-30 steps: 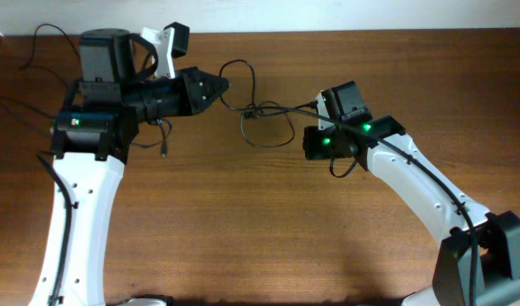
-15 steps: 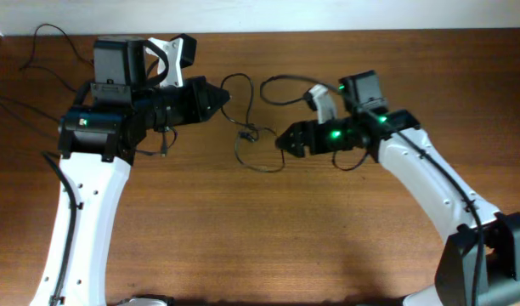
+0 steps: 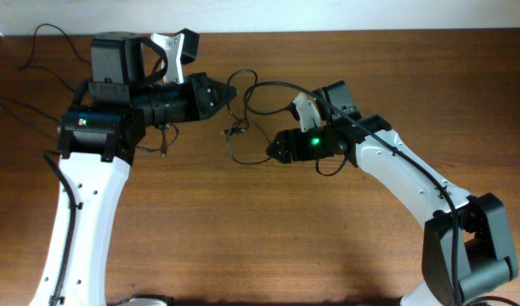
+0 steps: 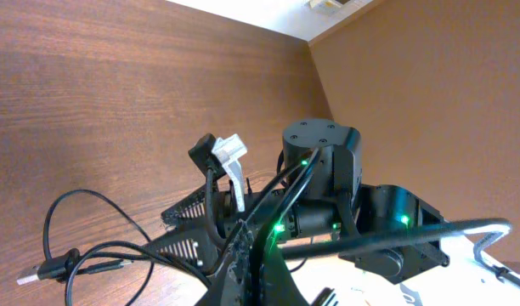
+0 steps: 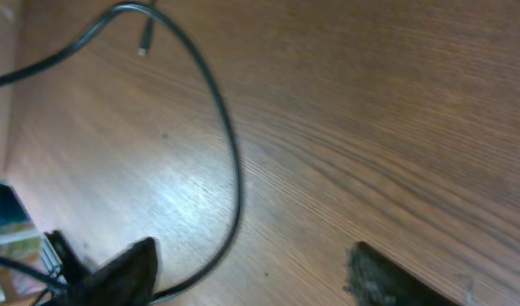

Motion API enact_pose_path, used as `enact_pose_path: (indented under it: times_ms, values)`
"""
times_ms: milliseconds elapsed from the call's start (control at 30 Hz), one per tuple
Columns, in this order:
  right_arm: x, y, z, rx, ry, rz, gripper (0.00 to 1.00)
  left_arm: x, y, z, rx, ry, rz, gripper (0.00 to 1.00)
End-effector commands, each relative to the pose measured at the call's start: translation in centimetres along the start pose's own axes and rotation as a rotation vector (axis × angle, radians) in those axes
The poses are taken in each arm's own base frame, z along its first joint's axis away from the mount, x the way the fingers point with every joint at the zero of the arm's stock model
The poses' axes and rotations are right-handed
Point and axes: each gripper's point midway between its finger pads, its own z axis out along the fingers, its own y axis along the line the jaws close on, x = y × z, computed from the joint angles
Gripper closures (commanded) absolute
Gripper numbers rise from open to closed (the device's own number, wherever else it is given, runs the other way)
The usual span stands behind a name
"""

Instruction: Untangle cables

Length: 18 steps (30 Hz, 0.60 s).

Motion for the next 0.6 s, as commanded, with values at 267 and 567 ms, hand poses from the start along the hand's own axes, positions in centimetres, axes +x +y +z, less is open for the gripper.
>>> enact_pose_path:
  times_ms: [267,567]
  values:
    - [0.7,-1.2,2.9,-0.031,0.044,0.065,0.62,-0.3,-3.0,-0.9,0.116,-0.004,-0.021,1.00]
    - [0.5,-10.9,-4.7,0.414,-0.071,0.364,0.96,-1.6,9.8,-5.2,-0.522,-0.168,-0.161,1.00]
